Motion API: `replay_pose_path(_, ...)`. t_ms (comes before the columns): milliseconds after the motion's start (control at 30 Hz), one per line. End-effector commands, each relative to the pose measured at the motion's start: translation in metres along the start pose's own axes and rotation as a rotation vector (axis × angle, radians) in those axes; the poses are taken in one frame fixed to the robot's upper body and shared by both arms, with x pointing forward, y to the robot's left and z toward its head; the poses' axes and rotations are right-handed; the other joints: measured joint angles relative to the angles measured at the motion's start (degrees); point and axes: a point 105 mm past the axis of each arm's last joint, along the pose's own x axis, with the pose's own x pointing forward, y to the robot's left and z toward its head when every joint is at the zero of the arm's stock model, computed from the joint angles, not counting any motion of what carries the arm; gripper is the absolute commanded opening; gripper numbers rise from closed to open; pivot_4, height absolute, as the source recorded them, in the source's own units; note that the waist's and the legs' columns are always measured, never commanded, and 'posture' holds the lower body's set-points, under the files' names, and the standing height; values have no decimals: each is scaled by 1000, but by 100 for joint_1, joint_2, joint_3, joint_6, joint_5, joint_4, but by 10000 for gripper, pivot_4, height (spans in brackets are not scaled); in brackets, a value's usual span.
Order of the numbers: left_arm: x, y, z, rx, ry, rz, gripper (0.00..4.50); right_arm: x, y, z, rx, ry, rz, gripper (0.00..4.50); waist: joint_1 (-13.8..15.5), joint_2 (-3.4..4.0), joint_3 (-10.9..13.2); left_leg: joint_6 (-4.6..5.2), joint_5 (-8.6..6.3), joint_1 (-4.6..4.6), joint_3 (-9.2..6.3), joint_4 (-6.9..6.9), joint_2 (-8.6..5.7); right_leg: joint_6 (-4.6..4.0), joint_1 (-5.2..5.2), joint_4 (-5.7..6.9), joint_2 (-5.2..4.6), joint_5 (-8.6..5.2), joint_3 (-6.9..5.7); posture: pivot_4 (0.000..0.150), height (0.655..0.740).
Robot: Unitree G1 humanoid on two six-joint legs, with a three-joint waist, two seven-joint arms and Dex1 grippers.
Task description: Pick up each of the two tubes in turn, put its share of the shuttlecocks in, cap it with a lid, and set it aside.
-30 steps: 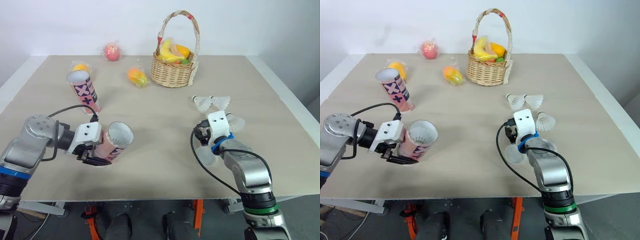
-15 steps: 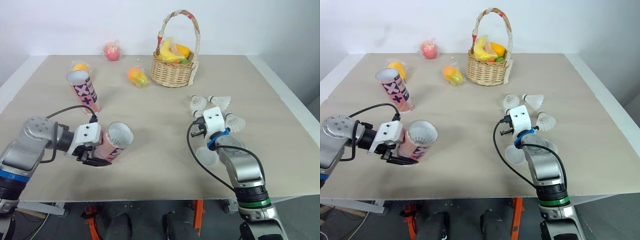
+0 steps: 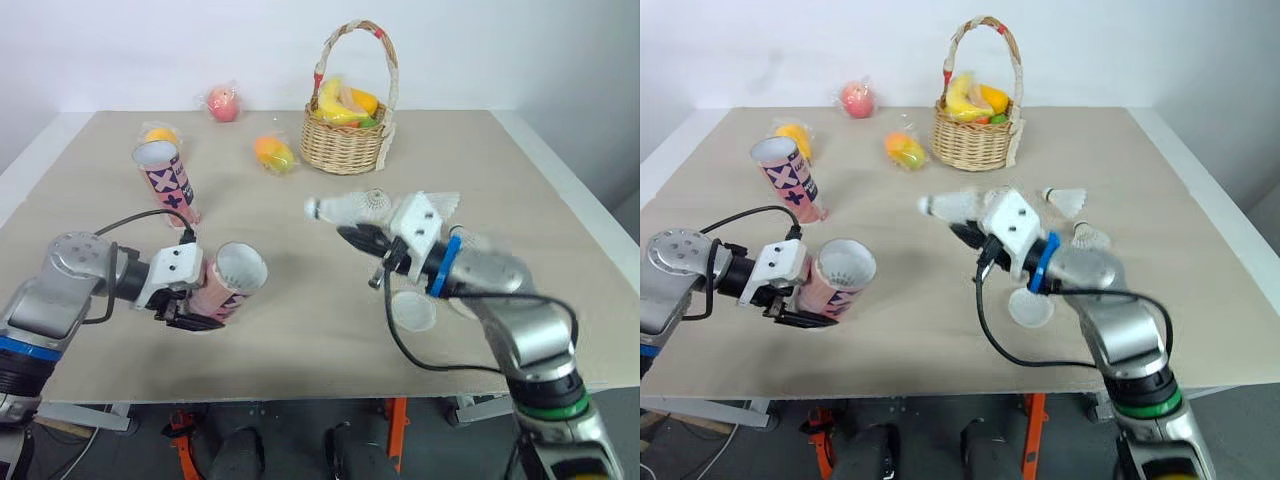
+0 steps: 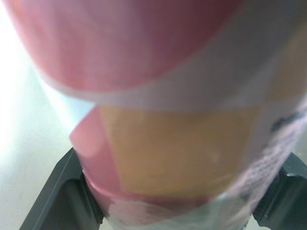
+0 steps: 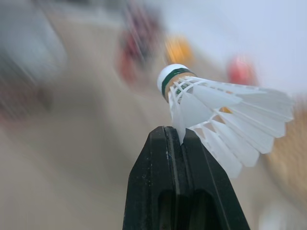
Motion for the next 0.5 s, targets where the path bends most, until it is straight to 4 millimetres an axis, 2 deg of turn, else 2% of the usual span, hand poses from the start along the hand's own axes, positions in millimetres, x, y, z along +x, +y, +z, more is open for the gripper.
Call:
replay_pose_path(33, -2, 3, 5, 20, -7, -2, 33374, -3, 13, 33, -101, -108, 224, 192, 10, -2, 0, 0, 0, -1, -2, 0, 0, -1, 1, 0, -1, -4, -3, 1500, 7400)
replay_pose_path(133, -3, 4, 5, 23, -5, 0, 33374, -2, 24, 42, -163, -130, 371, 192, 1, -1, 0, -1, -1, -3, 1, -4, 0, -4, -2, -1, -2, -10, -1, 1500, 7400)
replay_pose_path(233, -4, 5, 6, 24, -5, 1, 33374, 5, 33, 42, -207, -117, 485, 192, -1, 0, 1, 0, -2, -2, -2, -8, 4, -11, -5, -1, 3, -12, -5, 1500, 7400)
replay_pose_path(500, -6, 5, 6, 23, -3, 11, 33374, 40, 43, 20, -378, -40, 600, 192, -2, 0, 1, 0, -2, -2, 0, -5, 8, -17, -8, 0, 4, -7, -9, 1500, 7400)
